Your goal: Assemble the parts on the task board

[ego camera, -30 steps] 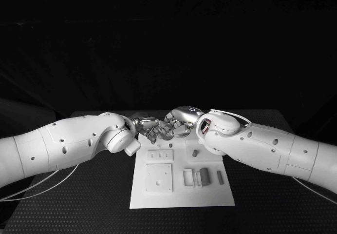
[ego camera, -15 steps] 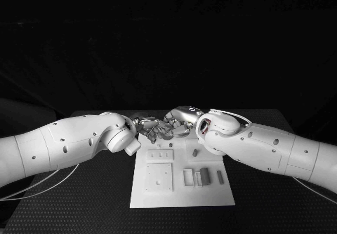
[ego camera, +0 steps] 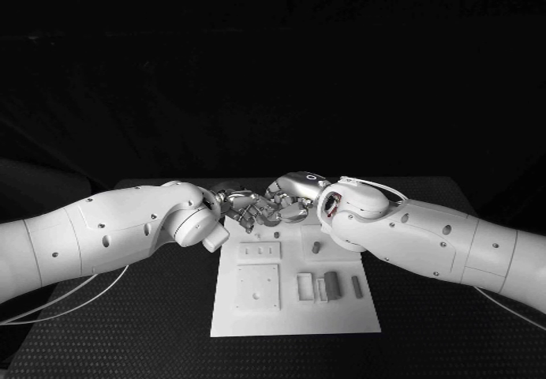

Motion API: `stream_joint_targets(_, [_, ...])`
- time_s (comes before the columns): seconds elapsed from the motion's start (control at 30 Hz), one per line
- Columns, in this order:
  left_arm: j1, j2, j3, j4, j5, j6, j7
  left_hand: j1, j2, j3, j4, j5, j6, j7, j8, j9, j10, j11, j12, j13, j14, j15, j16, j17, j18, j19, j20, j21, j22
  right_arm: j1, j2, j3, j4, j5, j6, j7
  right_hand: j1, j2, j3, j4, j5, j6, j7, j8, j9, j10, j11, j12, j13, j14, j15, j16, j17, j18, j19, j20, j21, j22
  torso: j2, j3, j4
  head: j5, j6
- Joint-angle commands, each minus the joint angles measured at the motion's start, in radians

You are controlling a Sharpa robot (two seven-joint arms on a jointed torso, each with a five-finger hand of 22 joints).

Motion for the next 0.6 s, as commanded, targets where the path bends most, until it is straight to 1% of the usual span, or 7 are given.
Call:
stream_joint_targets(0.03, [0.003,0.005,0.004,0.005,0.023,0.002,0.025,0.027,0.011,0.021,-0.002,0.005,0.008,0.001,0.005,0.003,0.002,0.005,-0.005,0.002,-0.007,-0.003,0.007,-0.003,0.012,0.011,-0.003,-0.004,0.003,-0.004,0.004,-0.002,-0.002,-0.009,0.025,0.011,-0.008,0.002,0.0,0.005,0.002,0.0,0.007,-0.003,-0.001,0.009,0.0,-0.006,-0.001,0.0,-0.005,0.001,-0.001,0.084,-0.002,-0.007,-0.006,-0.001,0.0,-0.0001,0.0004,0.0,0.001])
stream_joint_targets(0.27, [0.003,0.004,0.004,0.007,0.034,0.004,0.029,0.057,0.014,0.061,-0.004,0.005,0.008,0.001,0.003,0.005,0.003,0.005,-0.009,0.006,-0.009,-0.002,0.013,-0.007,0.011,0.012,-0.002,-0.007,0.009,-0.005,0.005,-0.002,-0.003,-0.009,0.026,0.012,-0.007,0.004,0.001,0.004,0.002,0.0,0.007,-0.003,-0.001,0.009,0.0,-0.007,-0.001,-0.001,-0.005,0.0,-0.001,0.084,-0.002,-0.007,-0.007,-0.001,0.0,-0.0009,0.0001,0.0,0.0])
stream_joint_targets(0.6, [0.003,0.003,0.004,0.009,0.049,0.009,0.035,0.085,0.021,0.104,-0.006,0.004,0.005,0.003,0.001,0.007,0.002,0.007,-0.014,0.01,-0.012,-0.001,0.017,-0.012,0.009,0.011,-0.001,-0.012,0.016,-0.007,0.008,-0.002,-0.008,-0.009,0.024,0.014,-0.008,0.005,0.002,0.004,0.002,0.001,0.007,-0.003,-0.001,0.01,0.0,-0.007,-0.001,-0.001,-0.005,0.0,-0.001,0.084,-0.002,-0.007,-0.007,-0.001,0.0,-0.0004,0.0004,-0.001,0.0])
